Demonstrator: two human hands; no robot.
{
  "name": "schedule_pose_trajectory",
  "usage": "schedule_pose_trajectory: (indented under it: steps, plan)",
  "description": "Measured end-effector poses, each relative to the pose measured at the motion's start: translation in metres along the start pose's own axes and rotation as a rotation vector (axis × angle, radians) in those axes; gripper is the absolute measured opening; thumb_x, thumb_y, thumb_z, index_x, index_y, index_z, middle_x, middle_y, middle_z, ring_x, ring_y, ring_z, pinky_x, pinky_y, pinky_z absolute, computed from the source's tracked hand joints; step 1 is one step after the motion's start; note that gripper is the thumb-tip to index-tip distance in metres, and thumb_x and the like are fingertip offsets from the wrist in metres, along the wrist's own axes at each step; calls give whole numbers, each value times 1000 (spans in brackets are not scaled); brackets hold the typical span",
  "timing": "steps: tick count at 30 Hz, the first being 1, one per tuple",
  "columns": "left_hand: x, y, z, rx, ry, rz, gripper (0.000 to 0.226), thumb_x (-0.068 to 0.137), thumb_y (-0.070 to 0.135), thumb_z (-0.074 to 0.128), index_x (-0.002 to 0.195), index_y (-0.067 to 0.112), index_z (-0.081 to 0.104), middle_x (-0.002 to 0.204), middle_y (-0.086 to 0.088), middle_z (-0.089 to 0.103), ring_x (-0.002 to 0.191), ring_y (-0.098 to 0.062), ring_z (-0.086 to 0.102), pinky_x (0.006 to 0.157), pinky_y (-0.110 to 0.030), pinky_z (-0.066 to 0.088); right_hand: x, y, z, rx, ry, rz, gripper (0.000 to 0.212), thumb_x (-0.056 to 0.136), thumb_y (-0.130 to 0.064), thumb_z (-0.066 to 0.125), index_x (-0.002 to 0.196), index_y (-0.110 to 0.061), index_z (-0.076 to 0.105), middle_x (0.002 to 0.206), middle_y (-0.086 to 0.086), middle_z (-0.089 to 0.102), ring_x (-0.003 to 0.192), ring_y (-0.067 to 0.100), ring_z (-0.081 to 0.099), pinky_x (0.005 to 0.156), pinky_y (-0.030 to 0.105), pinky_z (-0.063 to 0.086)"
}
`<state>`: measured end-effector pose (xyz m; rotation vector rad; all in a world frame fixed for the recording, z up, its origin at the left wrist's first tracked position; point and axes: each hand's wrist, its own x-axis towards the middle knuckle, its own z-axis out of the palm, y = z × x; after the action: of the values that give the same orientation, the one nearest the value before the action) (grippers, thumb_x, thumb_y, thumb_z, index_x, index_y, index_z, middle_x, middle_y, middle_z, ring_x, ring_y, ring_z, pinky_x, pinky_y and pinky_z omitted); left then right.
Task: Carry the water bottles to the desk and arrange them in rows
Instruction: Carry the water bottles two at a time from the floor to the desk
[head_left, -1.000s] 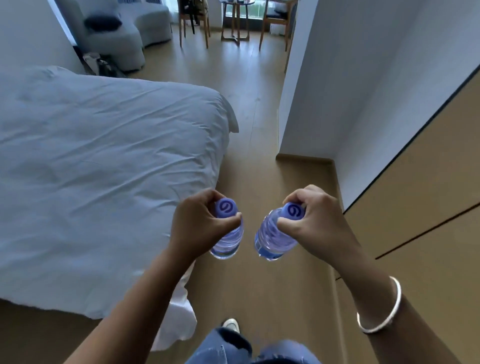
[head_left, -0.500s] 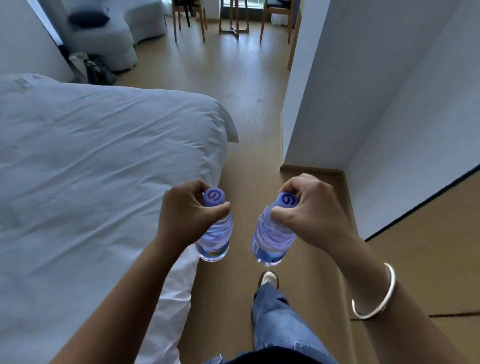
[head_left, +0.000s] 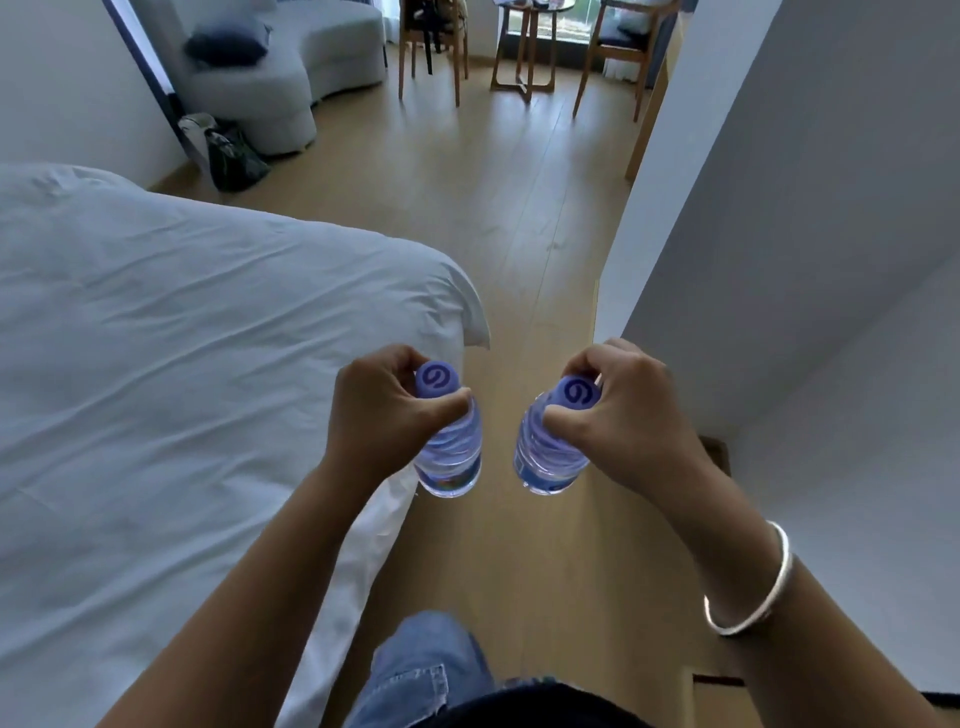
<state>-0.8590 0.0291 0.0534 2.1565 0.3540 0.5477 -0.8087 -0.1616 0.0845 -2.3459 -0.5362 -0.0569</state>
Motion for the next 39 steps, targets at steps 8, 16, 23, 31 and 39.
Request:
schedule_pose_trajectory:
  steps: [8, 16, 23, 31, 39]
  plan:
    - [140, -17, 46, 32, -25, 45, 25, 59, 19, 84, 61, 8, 62, 58, -5, 64, 51, -15, 55, 53, -28, 46, 140, 40, 15, -23, -7, 63, 17, 61, -19, 71, 72, -9, 63, 71, 4, 59, 66, 17, 55, 56, 23, 43]
    - [312, -35, 81, 32, -146, 123, 25, 60, 20, 84, 65, 15, 61, 61, 1, 63, 54, -9, 56, 56, -23, 48, 299, 63, 42, -21, 65, 130, 16, 61, -23, 70, 68, -16, 57, 69, 0, 56, 61, 8, 49, 52, 11, 33]
    - [428, -45, 119, 21, -179, 123, 23, 60, 18, 83, 69, 10, 63, 64, -1, 65, 58, -16, 60, 57, -28, 49, 404, 83, 46, -14, 132, 187, 15, 63, -19, 71, 70, -12, 59, 70, 1, 56, 66, 16, 53, 54, 16, 38]
    - [544, -59, 193, -6, -213, 83, 19, 60, 15, 82, 68, 7, 68, 63, -4, 68, 56, -13, 58, 58, -33, 52, 526, 138, 47, -39, 50, 217, 16, 65, -17, 71, 73, -6, 64, 71, 6, 61, 69, 21, 58, 61, 31, 49]
    - [684, -43, 295, -42, -193, 27, 21, 59, 19, 84, 68, 14, 66, 65, -2, 69, 62, -21, 66, 61, -38, 55, 685, 216, 25, -46, 56, 185, 19, 65, -21, 72, 76, -12, 59, 74, 2, 57, 69, 17, 56, 60, 26, 49]
